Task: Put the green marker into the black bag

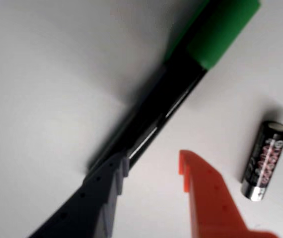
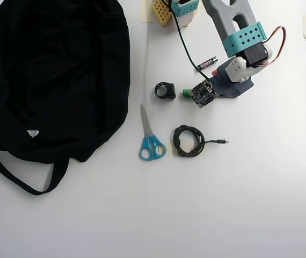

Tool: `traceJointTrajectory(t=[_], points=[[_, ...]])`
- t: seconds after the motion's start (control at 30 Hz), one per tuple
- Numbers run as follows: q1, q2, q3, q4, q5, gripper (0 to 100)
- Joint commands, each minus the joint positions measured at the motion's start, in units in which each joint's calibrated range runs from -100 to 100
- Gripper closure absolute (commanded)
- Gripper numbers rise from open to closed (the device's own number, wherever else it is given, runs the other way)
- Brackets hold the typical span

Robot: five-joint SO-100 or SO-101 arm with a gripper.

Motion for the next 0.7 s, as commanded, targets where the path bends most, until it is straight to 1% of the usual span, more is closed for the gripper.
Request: traceJointTrajectory(t=[0.0, 0.1, 0.2, 0.37, 0.47, 0.67], points=[[0.0, -0.5, -2.1, -0.3, -23.6, 78], [0.0, -0.5, -2.1, -0.3, -23.9, 71], [0.3, -0.5, -2.1, -0.3, -24.1, 68], [1.3, -0.5, -3.5, -0.4, -24.7, 67], [1.7, -0.4, -4.5, -0.4, -27.4, 67], [1.7, -0.4, -4.1, -0.4, -30.7, 67]])
